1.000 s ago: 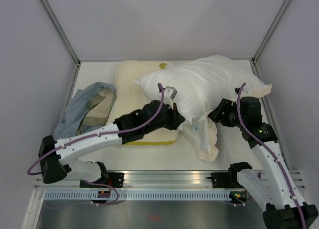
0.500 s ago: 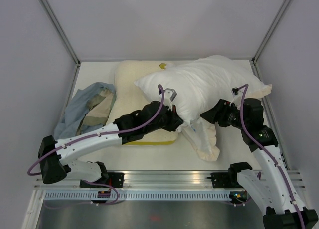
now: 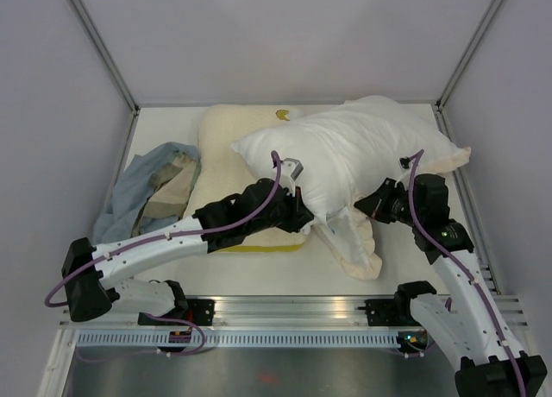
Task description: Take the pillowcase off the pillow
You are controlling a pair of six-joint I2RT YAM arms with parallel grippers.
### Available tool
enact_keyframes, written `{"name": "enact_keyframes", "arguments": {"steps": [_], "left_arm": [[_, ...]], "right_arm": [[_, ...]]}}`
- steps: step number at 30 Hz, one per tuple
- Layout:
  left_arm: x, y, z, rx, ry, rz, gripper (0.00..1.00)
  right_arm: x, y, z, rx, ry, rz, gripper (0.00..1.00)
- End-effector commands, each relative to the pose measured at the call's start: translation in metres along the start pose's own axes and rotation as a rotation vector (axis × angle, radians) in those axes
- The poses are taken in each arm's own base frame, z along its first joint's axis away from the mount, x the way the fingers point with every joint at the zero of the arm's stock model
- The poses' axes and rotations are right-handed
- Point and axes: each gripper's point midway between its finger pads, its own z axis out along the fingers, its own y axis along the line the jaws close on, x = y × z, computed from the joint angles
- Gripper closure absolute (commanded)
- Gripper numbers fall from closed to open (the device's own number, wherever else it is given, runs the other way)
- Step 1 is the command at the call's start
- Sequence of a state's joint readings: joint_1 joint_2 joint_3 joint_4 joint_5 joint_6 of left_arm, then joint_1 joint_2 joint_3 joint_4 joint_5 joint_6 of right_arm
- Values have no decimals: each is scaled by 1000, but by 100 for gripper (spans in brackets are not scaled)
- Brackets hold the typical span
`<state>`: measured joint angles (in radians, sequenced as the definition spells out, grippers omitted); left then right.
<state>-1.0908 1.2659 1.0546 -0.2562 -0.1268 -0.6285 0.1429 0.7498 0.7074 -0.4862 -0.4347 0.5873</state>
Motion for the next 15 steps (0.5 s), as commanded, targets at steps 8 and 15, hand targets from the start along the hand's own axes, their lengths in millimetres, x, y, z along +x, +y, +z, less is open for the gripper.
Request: {"name": "enact_keyframes", "arguments": {"steps": [8,15], "left_arm": [[-26,-22,-29,124,-98,-5,98],[-8,-3,-47,93,-80,-22,98]], "right_arm": [[-23,-20,11,88,-124,-21,100],[-64,-51,15,292,-280,6,100]]}}
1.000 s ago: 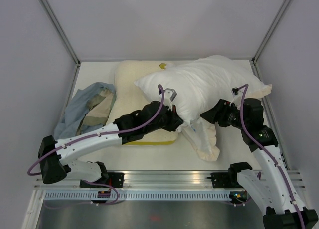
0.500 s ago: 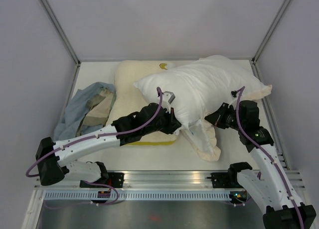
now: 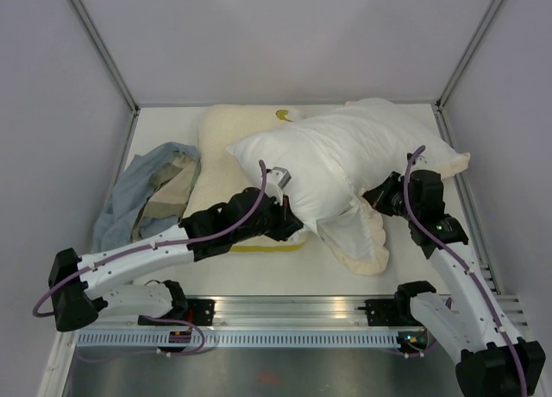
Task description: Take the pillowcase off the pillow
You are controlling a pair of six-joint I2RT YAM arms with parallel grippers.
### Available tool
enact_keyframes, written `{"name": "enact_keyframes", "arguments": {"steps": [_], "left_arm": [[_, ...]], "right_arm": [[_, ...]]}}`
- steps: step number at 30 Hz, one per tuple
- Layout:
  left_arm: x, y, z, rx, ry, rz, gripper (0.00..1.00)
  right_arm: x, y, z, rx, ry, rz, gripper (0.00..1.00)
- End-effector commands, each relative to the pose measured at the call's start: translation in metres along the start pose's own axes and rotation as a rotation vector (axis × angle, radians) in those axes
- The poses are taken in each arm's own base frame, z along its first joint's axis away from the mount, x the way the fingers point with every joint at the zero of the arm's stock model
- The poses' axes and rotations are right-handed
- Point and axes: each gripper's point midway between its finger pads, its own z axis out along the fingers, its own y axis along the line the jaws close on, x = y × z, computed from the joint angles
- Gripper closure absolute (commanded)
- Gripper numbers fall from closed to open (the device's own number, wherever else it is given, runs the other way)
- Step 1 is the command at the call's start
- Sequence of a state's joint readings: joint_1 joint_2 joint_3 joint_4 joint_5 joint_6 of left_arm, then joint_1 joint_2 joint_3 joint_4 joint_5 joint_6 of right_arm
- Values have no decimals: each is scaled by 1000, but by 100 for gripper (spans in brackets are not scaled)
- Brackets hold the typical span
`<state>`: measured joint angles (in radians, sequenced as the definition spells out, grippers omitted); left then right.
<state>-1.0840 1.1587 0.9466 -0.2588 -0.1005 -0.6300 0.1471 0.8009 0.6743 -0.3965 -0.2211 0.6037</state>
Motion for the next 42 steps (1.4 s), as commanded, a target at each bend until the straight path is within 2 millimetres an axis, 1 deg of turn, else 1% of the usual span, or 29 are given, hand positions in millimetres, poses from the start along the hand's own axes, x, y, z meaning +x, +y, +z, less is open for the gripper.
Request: {"name": "enact_keyframes", "arguments": {"steps": [1,2,3,4,6,7,9,11,16,19,22,25,26,27,28,29,30,31,32,33,34,35,36,37,38,39,40,41,42], "left_arm": [[-26,-14,-32,69,-105,-18,98],[-20,-7,-35,49,-91,-17,98],[-18,-4,-39,41,-93,-19,98],[-23,-2,-49,38,-119,-25,98],[-15,7,-57,17,-111,-33,98],[-17,8,-66,24,-132,-40,98],[-5,18,-71,6,-114,-56,98],[2,26,-81,2,-123,-72,98],[16,42,-96,-22,-137,-111,98],[13,45,-106,-24,-161,-116,98],[6,43,-116,-17,-183,-115,98],[6,40,-118,3,-178,-110,98],[5,36,-116,18,-181,-105,98],[6,33,-114,32,-172,-99,98],[11,27,-109,62,-137,-87,98],[13,21,-105,90,-125,-75,98],[9,10,-103,137,-129,-68,98],[19,2,-93,177,-73,-60,98],[22,-7,-89,218,-49,-55,98],[20,-17,-84,264,-48,-55,98],[29,-28,-81,316,-4,-50,98],[39,-30,-69,315,43,-49,98],[44,-43,-67,354,55,-35,98],[49,-49,-63,363,69,-27,98],[60,-51,-50,351,108,-18,98],[67,-66,-49,392,122,-1,98],[70,-76,-45,413,133,7,98],[85,-80,-34,411,177,20,98],[100,-93,-34,441,213,43,98]], "right_arm": [[-45,-15,6,134,-174,8,100],[-47,-16,5,139,-186,14,100],[-56,-22,3,176,-230,16,100],[-60,-23,2,190,-252,23,100],[-70,-28,-2,232,-294,27,100],[-72,-30,-3,246,-301,23,100],[-75,-35,-3,282,-300,9,100],[-82,-39,-6,315,-319,6,100],[-94,-46,-14,366,-351,-1,100],[-98,-53,-17,399,-362,1,100],[-102,-61,-21,423,-369,15,100],[-97,-56,-19,380,-348,17,100],[-97,-52,-18,354,-344,13,100],[-90,-44,-14,304,-307,5,100],[-89,-40,-13,282,-296,-5,100],[-87,-37,-14,268,-289,-8,100],[-87,-34,-15,254,-286,-14,100],[-87,-28,-19,229,-283,-21,100],[-88,-26,-21,222,-285,-26,100],[-89,-23,-27,220,-285,-31,100],[-91,-20,-32,219,-293,-35,100],[-92,-18,-40,218,-302,-42,100],[-98,-12,-48,210,-319,-50,100],[-102,-8,-57,203,-343,-55,100],[-106,-2,-65,197,-351,-68,100],[-108,0,-70,194,-357,-75,96],[-110,4,-76,187,-370,-81,91],[-114,9,-83,177,-377,-89,83],[-115,13,-87,168,-378,-103,75]]}}
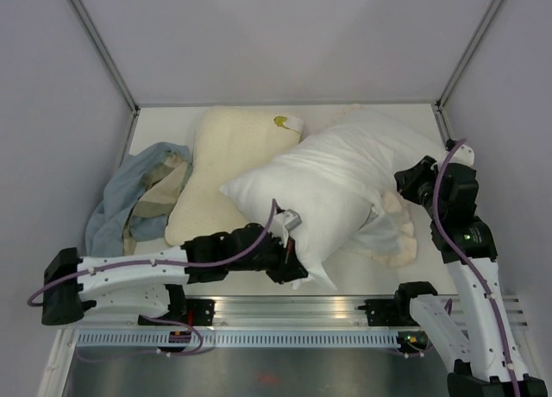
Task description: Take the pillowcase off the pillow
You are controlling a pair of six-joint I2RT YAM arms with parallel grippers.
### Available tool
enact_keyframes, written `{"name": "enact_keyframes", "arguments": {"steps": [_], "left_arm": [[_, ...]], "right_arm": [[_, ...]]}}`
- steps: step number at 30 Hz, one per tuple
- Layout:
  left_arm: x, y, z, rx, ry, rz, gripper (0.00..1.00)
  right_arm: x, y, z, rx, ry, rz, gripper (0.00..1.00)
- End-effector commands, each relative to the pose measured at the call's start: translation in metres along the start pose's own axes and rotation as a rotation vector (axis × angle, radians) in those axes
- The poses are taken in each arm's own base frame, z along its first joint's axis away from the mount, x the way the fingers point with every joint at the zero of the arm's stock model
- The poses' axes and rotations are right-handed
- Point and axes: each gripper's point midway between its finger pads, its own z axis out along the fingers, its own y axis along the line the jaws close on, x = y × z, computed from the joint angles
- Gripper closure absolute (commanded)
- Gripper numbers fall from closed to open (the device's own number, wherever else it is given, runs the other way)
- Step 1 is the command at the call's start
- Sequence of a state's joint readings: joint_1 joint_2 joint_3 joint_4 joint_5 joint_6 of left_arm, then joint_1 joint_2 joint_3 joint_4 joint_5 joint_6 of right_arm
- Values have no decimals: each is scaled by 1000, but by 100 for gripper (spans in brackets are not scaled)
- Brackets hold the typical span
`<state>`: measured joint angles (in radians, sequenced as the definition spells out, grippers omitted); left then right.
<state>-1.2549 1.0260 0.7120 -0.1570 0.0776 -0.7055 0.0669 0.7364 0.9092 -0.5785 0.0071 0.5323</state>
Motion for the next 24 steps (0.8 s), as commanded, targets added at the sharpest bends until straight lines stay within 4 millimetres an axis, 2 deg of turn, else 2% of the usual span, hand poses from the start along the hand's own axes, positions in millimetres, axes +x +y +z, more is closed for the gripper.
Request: {"name": "enact_keyframes", "arguments": {"steps": [1,2,3,4,5,6,7,8,9,10,11,13,14,15,16,18,20,22,23,24], "left_arm": [[0,-67,19,214,7,71,98],[8,-73,23,227,31,98,98],[26,-76,33,225,81,125,98],[26,-84,35,238,84,141,97],[31,-86,38,238,101,167,88],[36,-86,40,224,112,181,55],[28,-92,38,222,87,191,40],[33,-83,34,176,110,217,32],[24,-81,31,138,73,231,22],[11,-82,18,121,31,235,19],[9,-72,10,66,32,241,17],[-25,-58,-16,-53,-94,225,10],[-24,-36,-31,-158,-81,212,7],[-48,-22,-46,-270,-177,194,1],[-59,-15,-64,-314,-232,132,0],[-69,17,-90,-456,-263,95,0],[-74,38,-105,-496,-261,13,0],[-75,54,-111,-529,-260,-51,0],[-83,69,-119,-567,-292,-98,0],[-78,77,-119,-580,-282,-120,0]], "right_arm": [[-41,13,-23,-24,-114,-45,58],[-43,16,-27,-30,-110,-51,50],[-43,16,-27,-30,-105,-56,43],[-43,16,-26,-26,-98,-66,35],[-42,15,-27,-23,-93,-67,32],[-41,14,-27,-21,-89,-70,28],[-39,15,-26,-25,-85,-74,27],[-37,15,-25,-29,-79,-75,27],[-35,15,-24,-34,-73,-78,27],[-33,21,-24,-65,-59,-81,27],[-29,22,-22,-77,-47,-81,27],[-27,27,-22,-107,-36,-81,27],[-26,27,-21,-113,-34,-81,27],[-26,30,-22,-124,-33,-82,27],[-25,30,-22,-127,-32,-80,27],[-25,32,-23,-140,-30,-80,27],[-24,35,-23,-156,-26,-75,27],[-24,38,-24,-168,-25,-71,27],[-25,38,-24,-170,-27,-70,27],[-25,39,-25,-173,-28,-65,27]]}}
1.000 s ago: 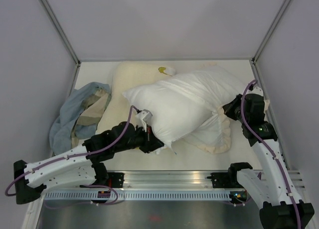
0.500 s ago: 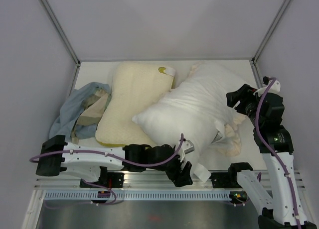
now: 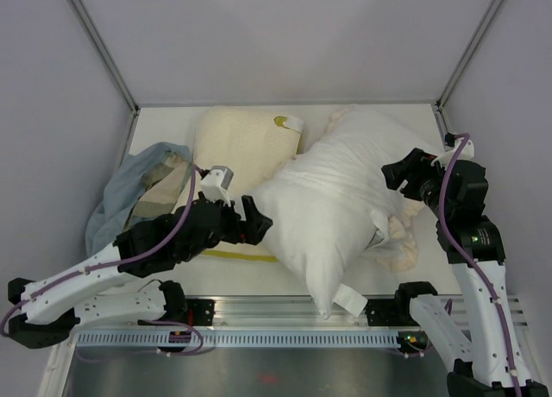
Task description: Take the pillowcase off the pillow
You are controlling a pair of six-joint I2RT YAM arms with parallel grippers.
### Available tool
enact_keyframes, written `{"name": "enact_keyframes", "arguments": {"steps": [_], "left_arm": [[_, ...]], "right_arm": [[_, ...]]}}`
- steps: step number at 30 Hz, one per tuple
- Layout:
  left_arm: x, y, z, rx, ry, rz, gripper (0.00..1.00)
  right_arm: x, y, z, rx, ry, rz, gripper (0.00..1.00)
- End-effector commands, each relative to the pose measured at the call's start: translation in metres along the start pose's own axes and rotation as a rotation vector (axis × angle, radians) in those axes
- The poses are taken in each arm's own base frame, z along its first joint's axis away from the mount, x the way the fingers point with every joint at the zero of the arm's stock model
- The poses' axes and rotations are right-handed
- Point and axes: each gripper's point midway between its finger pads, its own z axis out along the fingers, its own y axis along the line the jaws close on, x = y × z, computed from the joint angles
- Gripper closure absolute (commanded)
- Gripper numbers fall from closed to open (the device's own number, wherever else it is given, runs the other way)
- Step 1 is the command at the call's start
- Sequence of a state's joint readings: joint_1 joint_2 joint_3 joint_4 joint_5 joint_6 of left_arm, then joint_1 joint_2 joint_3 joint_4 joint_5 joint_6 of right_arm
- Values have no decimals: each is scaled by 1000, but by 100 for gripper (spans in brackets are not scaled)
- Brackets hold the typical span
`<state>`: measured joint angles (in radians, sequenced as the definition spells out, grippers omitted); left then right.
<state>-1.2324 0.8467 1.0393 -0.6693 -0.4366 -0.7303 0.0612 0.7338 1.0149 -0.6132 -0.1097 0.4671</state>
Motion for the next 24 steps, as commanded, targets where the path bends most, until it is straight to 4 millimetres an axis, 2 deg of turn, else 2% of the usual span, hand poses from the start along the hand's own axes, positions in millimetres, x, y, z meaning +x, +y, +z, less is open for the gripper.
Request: {"name": "enact_keyframes", "arguments": {"steps": [1,2,3,4,5,7,10,13,15,19,22,24], "left_arm": [[17,55,5,-197,62,-63,0],[10,65,6,-223,39,-98,0],[13,67,9,-215,56,-116,0],[7,68,10,-209,33,-138,0],[3,78,11,-234,10,-164,0],[-8,82,12,-229,-35,-200,0],[-18,99,17,-247,-53,-251,0],[-10,103,29,-230,-4,-262,0],[-12,102,39,-171,-16,-269,0],[-9,84,55,-4,-13,-278,0],[-8,80,62,27,3,-275,1],[-11,75,62,59,-7,-257,9]], "right_arm": [[-5,9,-2,-44,-21,3,27],[-4,8,-2,-47,-18,5,27],[-3,9,-2,-47,-16,8,27],[-1,9,-2,-50,-11,8,27],[-2,9,-2,-53,-11,8,27],[0,9,-3,-57,-8,8,27],[0,9,-5,-56,-10,5,27],[0,10,-8,-60,-11,3,27],[0,12,-8,-69,-10,7,27],[3,14,-7,-83,-1,15,27],[4,15,-6,-88,5,15,27],[3,15,-6,-90,6,18,27]]}}
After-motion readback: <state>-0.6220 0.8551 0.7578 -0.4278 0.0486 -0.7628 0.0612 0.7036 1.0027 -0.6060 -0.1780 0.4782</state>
